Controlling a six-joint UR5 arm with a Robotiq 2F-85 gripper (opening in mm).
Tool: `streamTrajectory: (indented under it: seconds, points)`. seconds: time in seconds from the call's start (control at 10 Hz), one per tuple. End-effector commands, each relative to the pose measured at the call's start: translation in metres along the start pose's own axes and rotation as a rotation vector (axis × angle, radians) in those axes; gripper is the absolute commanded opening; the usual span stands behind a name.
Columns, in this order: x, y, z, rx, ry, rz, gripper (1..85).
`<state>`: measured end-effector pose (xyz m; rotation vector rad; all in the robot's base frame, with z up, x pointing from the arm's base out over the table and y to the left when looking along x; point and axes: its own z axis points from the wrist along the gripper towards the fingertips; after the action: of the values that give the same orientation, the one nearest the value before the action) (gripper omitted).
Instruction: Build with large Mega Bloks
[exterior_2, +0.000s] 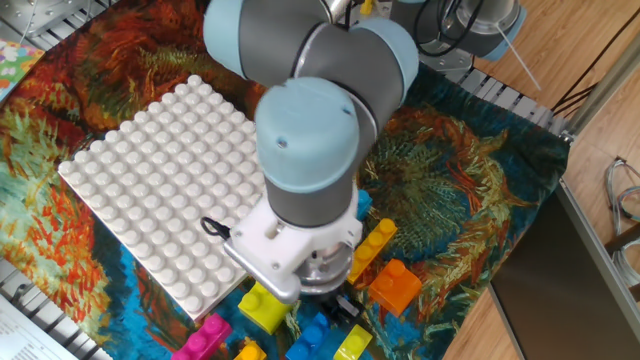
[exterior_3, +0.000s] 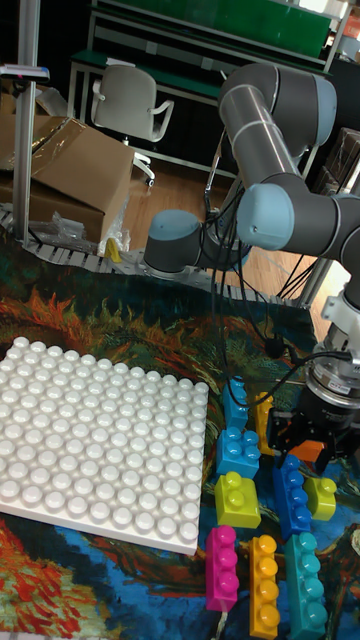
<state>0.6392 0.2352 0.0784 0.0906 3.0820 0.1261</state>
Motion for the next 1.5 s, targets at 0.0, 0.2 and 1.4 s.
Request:
streamTrajectory:
  seconds: [0.0, 0.2, 1.4]
  points:
    - [0.000, 0.010, 0.013, -0.002, -0.022, 0.022, 59.0]
    - [0.001, 0.018, 0.013, -0.032, -0.017, -0.048, 59.7]
    - [-0.006, 0.009, 0.042, -0.001, -0.040, -0.081, 60.3]
